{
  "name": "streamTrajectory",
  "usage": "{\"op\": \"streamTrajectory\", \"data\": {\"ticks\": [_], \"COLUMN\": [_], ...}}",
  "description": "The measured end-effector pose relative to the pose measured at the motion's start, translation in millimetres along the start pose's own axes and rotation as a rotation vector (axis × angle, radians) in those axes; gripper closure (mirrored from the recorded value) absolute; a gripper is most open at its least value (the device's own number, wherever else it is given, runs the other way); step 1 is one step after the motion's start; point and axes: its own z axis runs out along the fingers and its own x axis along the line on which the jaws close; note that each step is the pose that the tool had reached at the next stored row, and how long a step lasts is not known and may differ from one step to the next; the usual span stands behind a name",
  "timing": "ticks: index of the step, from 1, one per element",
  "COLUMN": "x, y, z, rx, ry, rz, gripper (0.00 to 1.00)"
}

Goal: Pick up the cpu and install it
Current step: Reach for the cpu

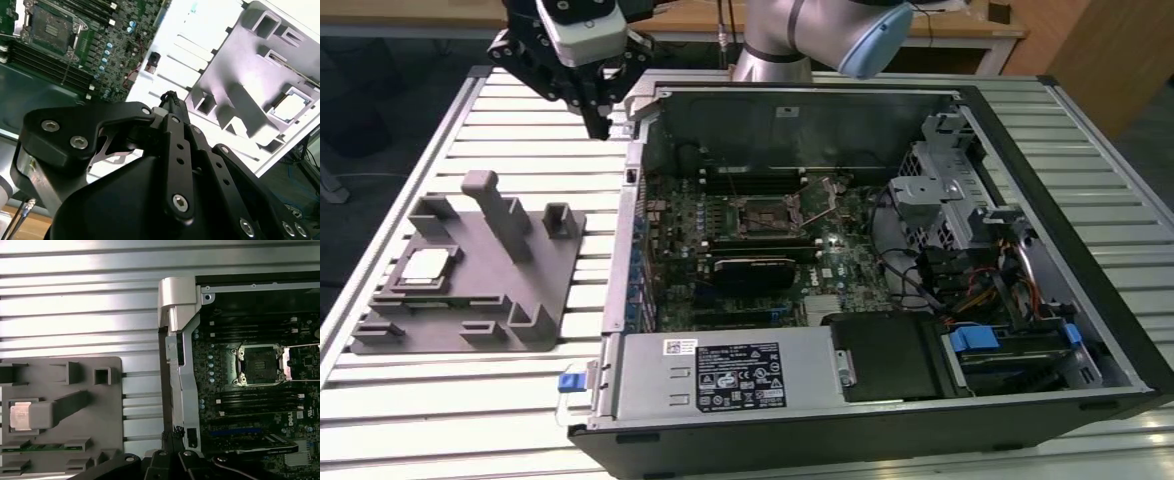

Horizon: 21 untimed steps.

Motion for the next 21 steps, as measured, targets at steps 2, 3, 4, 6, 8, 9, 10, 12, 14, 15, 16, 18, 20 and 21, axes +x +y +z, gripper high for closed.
{"op": "streamTrajectory", "data": {"ticks": [2, 3, 4, 6, 8, 9, 10, 12, 14, 15, 16, 18, 20, 21], "x": [4.4, 6.6, 8.7, 12.8, 16.9, 18.7, 20.6, 24.3, 27.7, 29.3, 31.1, 34.3, 37.3, 38.9], "y": [-0.4, -0.6, -0.7, -1.0, -1.4, -1.5, -1.7, -2.0, -2.3, -2.5, -2.6, -2.9, -3.2, -3.3], "z": [0.5, 0.9, 1.1, 1.7, 2.4, 2.7, 3.1, 3.8, 4.7, 5.3, 5.9, 6.9, 8.1, 8.6], "rx": [0.0000, 0.0000, -0.0001, 0.0000, 0.0000, 0.0000, 0.0000, 0.0000, 0.0000, -0.0001, -0.0001, 0.0000, 0.0000, 0.0000], "ry": [0.0000, 0.0000, 0.0000, 0.0000, 0.0000, 0.0001, 0.0000, 0.0000, 0.0001, 0.0000, 0.0000, 0.0000, 0.0000, 0.0000], "rz": [0.000, 0.000, 0.000, 0.000, 0.000, 0.000, 0.000, 0.000, 0.000, 0.000, 0.000, 0.000, 0.000, 0.000], "gripper": [0.89, 0.89, 0.89, 0.89, 0.89, 0.89, 0.89, 0.89, 0.89, 0.89, 0.89, 0.89, 0.89, 0.89]}}
